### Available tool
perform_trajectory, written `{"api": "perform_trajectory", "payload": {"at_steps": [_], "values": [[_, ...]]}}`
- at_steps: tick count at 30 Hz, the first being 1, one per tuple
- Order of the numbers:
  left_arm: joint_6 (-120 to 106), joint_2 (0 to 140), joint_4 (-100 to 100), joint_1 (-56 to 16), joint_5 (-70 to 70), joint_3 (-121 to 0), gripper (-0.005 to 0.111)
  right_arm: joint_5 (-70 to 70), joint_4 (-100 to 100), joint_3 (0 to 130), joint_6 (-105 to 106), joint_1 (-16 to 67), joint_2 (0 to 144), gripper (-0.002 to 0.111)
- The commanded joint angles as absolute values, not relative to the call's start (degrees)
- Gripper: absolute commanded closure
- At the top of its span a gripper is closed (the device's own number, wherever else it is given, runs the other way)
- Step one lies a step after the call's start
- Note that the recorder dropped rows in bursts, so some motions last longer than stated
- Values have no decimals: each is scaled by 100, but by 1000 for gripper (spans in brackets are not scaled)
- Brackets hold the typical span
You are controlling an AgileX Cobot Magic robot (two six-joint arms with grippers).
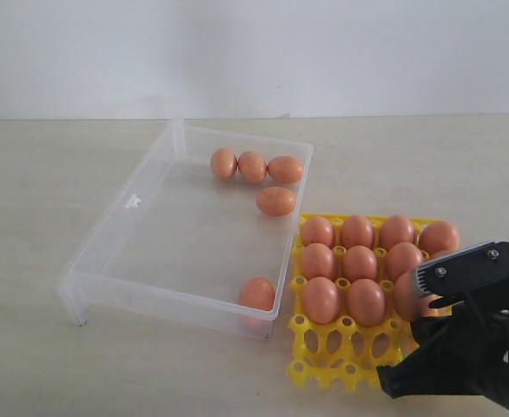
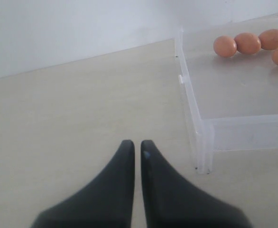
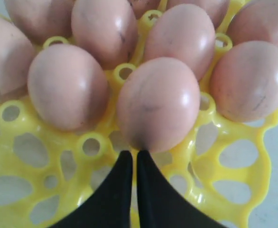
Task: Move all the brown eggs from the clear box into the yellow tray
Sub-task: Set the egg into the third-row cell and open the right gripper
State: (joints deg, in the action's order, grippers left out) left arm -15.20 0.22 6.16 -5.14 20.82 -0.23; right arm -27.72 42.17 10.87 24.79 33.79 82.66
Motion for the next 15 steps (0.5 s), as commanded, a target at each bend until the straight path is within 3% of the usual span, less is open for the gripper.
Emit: {"api": "perform_trajectory", "payload": {"at_steps": [1,8,15], "values": [[-1458,0,617,-492,2060,0,103,-3060,4147,1067,2394,3383,8258,109],[-1458,0,617,-492,2060,0,103,-3005,4124,1150,2366,3383,8093,109],[-1458,0,617,-492,2060,0,103,-1999,4124,1330,2345,3383,7395,109]]}}
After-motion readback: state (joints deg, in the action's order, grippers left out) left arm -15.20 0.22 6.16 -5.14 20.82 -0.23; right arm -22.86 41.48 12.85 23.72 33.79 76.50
